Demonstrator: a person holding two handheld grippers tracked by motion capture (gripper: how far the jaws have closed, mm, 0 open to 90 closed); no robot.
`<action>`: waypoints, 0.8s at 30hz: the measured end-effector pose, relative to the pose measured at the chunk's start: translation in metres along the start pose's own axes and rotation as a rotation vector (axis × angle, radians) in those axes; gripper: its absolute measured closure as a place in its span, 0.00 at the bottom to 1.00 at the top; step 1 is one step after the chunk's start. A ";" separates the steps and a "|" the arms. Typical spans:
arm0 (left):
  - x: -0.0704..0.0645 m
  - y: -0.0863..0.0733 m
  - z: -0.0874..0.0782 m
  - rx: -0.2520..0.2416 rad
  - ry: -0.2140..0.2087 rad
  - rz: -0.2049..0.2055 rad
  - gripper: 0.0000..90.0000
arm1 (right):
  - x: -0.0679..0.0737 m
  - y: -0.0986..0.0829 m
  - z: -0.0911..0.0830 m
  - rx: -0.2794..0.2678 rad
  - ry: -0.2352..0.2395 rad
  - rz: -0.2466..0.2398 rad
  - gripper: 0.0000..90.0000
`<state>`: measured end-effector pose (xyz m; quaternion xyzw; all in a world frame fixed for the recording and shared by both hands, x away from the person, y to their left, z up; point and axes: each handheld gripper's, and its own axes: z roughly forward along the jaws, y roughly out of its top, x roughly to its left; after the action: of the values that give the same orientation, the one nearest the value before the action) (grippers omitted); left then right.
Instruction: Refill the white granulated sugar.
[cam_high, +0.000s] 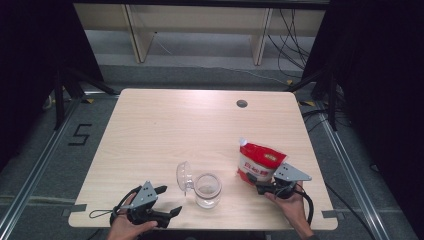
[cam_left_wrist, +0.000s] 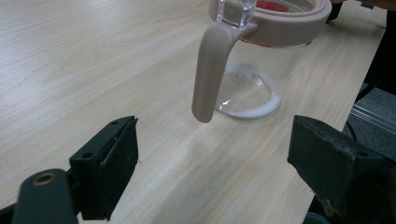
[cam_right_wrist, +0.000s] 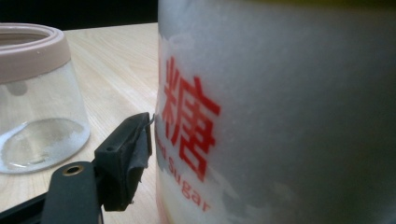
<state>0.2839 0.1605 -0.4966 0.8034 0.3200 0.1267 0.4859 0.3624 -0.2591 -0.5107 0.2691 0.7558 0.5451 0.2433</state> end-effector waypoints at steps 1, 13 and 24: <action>0.000 0.000 0.000 0.000 0.000 -0.004 0.17 | 0.000 0.000 0.000 0.000 0.000 0.000 0.29; -0.001 0.000 0.000 -0.002 0.001 -0.001 0.18 | -0.001 -0.003 0.005 -0.007 -0.008 -0.012 0.31; -0.002 0.000 0.000 -0.001 0.000 -0.006 0.18 | 0.003 -0.003 0.006 -0.011 -0.008 -0.010 0.35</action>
<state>0.2828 0.1590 -0.4966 0.8020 0.3225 0.1253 0.4869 0.3636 -0.2535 -0.5155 0.2663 0.7531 0.5470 0.2505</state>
